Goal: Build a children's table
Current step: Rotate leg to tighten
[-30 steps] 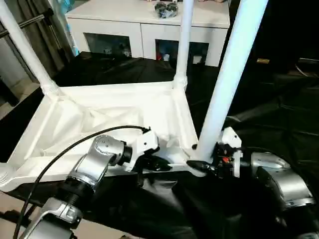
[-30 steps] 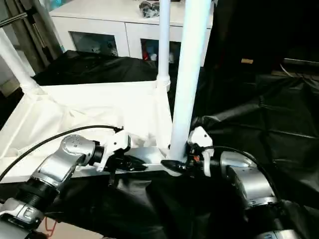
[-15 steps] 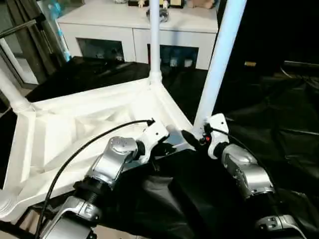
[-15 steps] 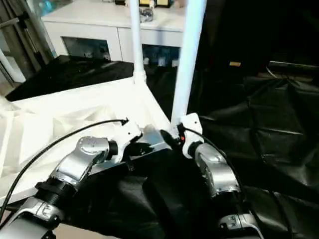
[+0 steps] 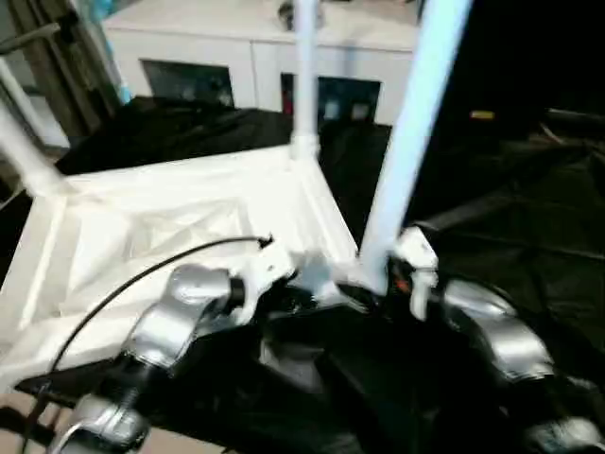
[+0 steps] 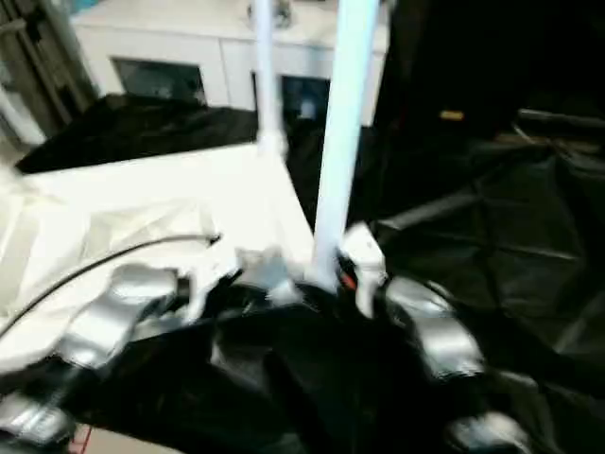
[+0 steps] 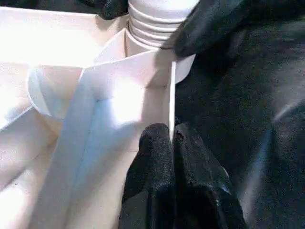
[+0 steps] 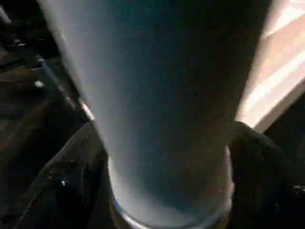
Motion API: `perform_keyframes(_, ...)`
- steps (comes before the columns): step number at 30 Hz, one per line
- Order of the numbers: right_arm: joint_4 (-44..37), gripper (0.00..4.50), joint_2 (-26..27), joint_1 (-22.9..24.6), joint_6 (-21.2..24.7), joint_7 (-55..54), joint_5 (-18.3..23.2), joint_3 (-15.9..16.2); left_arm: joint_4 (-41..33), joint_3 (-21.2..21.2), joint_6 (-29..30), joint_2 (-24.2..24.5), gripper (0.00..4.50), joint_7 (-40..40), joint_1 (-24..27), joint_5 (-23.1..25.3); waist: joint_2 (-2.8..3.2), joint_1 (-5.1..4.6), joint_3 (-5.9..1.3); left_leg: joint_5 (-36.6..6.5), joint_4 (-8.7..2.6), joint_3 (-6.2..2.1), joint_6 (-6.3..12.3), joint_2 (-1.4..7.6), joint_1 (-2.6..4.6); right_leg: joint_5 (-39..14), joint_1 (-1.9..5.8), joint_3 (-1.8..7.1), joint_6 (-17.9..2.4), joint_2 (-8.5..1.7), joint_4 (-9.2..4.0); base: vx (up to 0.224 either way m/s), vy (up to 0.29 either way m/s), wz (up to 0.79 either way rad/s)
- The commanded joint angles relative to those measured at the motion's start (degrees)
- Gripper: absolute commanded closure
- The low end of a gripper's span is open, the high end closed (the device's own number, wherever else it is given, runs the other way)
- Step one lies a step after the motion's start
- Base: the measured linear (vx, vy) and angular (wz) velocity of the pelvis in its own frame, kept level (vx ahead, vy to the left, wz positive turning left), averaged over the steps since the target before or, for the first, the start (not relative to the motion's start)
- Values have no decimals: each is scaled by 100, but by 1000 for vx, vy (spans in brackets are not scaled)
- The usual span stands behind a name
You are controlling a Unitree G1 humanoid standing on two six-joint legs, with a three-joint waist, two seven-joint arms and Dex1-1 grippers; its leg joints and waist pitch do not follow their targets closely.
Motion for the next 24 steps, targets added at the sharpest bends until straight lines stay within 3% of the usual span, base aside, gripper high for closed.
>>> perform_keyframes(1, -332, 64, -271, 264, 310, 544, 185, 184, -168, -68, -45, 68, 450, -276, 133, -267, -25, 28, -281, -740, -345, -71, 664, 221, 59, -116, 294, 231, -1556, -258, -364, 0, 0, 0)
perform_keyframes(2, -434, 64, -355, 323, 351, 656, 224, 203, -212, -66, -37, 121, 450, -335, 161, -291, -2, 40, -271, -833, -355, -78, 614, 220, 57, -225, 297, 230, -1538, -256, -366, 0, 0, 0)
perform_keyframes(3, -472, 64, -387, 345, 366, 697, 238, 211, -228, -65, -34, 140, 450, -356, 171, -300, -27, 58, -256, -1005, -374, -77, 518, 235, 67, -455, 296, 236, -1487, -263, -393, 0, 0, 0)
perform_keyframes(4, -605, 64, -498, 426, 412, 831, 293, 221, -302, -62, 2, 227, 450, -457, 213, -346, 5, 52, -248, -1137, -393, -84, 430, 228, 59, -642, 298, 238, -1450, -268, -410, 0, 0, 0)
perform_keyframes(5, -618, 79, -514, 435, 410, 848, 312, 219, -327, -67, 20, 255, 450, -480, 223, -363, -12, 46, -248, -1221, -399, -84, 372, 227, 72, -805, 293, 243, -1422, -274, -425, 0, 0, 0)
perform_keyframes(8, -607, 97, -486, 422, 439, 803, 329, 215, -359, -76, 35, 283, 450, -498, 232, -388, -1, 40, -250, -1262, -404, -90, 259, 217, 82, -976, 277, 252, -1386, -278, -441, 0, 0, 0)
perform_keyframes(16, -719, 162, -279, 382, 626, 609, 376, 297, -357, -96, 67, 178, 450, -385, 219, -393, -22, 34, -273, -934, -372, -89, 342, 202, 61, -522, 298, 243, -1441, -265, -391, 0, 0, 0)
perform_keyframes(21, -714, 169, -207, 390, 656, 489, 352, 306, -276, -54, 13, 62, 450, -101, 197, -365, -33, 33, -271, -1032, -377, -90, 300, 207, 72, -762, 285, 245, -1389, -273, -408, 0, 0, 0)
perform_keyframes(24, -458, 171, -7, 318, 601, -89, 63, 285, -110, 48, 24, -161, 450, 377, 104, -258, -51, 19, -259, -1051, -384, -92, 237, 206, 67, -908, 276, 251, -1330, -274, -422, 0, 0, 0)
